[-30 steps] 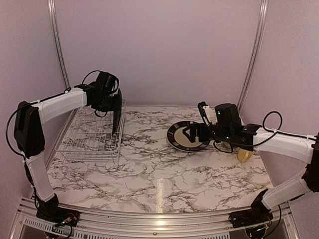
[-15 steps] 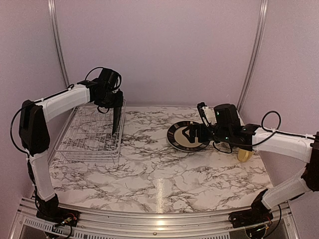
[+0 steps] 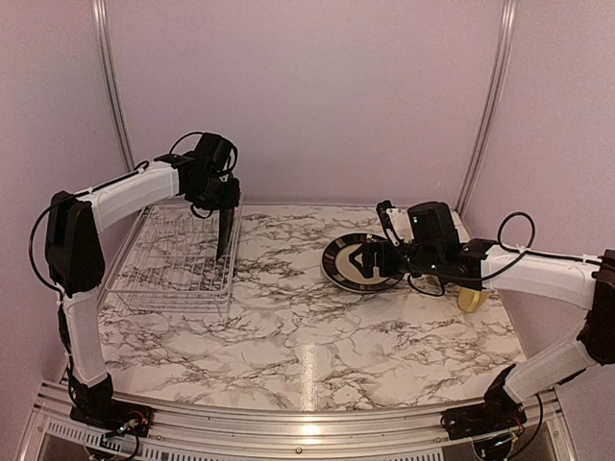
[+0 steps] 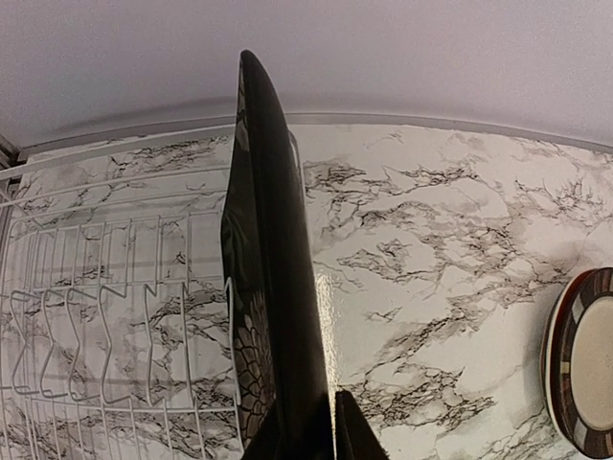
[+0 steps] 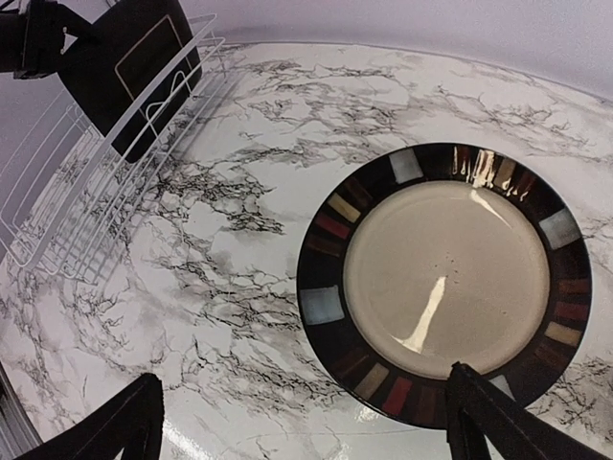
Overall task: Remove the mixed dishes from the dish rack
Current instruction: Grab the plate from the dish rack.
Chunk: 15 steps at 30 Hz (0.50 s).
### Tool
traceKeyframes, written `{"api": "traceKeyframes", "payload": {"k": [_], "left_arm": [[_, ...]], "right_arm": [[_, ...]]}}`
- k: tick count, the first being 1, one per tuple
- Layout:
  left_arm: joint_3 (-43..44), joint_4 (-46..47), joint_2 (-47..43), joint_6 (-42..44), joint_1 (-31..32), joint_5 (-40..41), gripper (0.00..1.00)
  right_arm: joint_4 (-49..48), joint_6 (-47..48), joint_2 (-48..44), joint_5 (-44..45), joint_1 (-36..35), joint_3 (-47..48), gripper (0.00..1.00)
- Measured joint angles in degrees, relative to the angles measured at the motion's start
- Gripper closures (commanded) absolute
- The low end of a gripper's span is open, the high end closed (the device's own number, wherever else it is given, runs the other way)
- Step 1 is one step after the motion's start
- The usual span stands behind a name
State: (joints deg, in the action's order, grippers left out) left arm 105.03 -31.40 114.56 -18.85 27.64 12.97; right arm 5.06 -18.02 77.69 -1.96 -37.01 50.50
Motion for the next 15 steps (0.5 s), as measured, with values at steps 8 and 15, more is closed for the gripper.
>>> {"api": "traceKeyframes", "payload": {"k": [8,15], "left_arm": [[0.74,-0.31,0.59,-2.16,-0.04,-1.9,0.98],[1.4,-1.11,0.66,-2.49,-0.33,-3.26,1.0]], "right_arm": [[0.04,-0.02,0.31,-0.04,0.0,0.28,0.02],[0.04,-0.31,0.31,-0.07,0.0,0.28,0.02]]}}
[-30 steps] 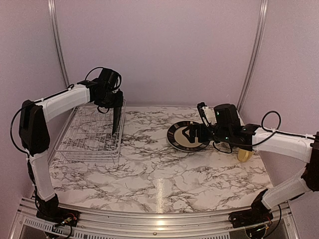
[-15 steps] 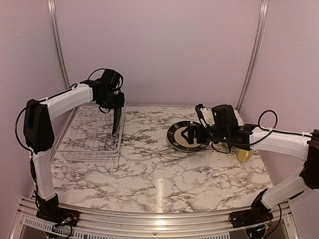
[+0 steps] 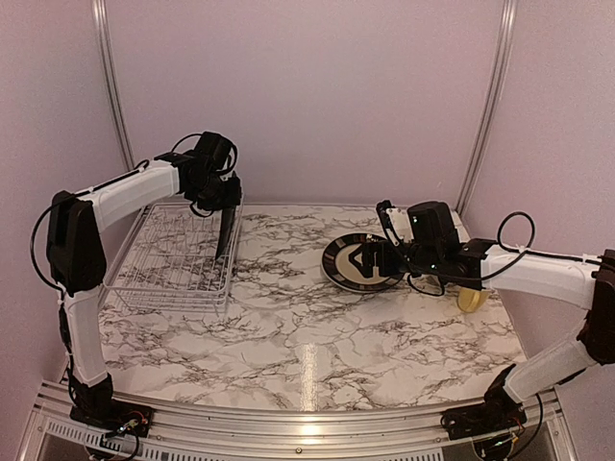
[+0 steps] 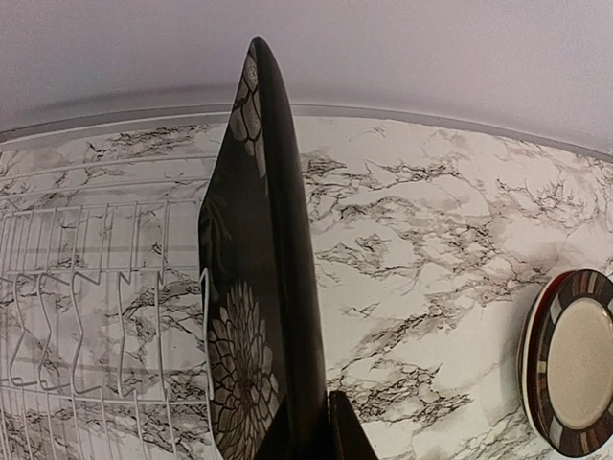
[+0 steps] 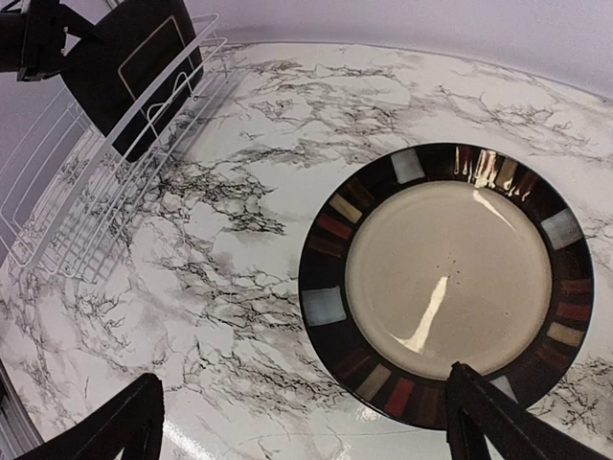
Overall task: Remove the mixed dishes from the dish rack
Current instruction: Grab the plate from the dish rack.
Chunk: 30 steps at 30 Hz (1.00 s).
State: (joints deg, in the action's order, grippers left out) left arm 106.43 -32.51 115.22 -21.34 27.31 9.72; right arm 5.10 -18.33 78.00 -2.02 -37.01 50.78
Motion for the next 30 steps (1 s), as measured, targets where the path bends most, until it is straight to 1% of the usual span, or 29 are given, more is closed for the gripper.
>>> {"api": "traceKeyframes", "payload": {"k": [7,16,26,30], "left_arm": [[0.07,-0.96,-0.72,-0.39,-0.26,-1.68,1.0],[-0.22,-5.62,-4.17,-0.96,-0.09,-5.22,1.0],[-1.16,-5.86,-14.19,-0.2,0.74,-5.33,1.0],[-4.17,-5.44,-19.82,0.02,0.87,-4.63,1.0]], "right_arm": [[0.0,-0.17,-0.02,-0.31,0.0,0.0,0.02],[0.0,-1.18,-0.02,-1.4,0.0,0.0,0.02],[-0.39,-2.43,-0.17,-2.82,0.0,0.0,0.02],[-0.44,-2.89,-0.17,-3.28,0.0,0.0,0.02]]}}
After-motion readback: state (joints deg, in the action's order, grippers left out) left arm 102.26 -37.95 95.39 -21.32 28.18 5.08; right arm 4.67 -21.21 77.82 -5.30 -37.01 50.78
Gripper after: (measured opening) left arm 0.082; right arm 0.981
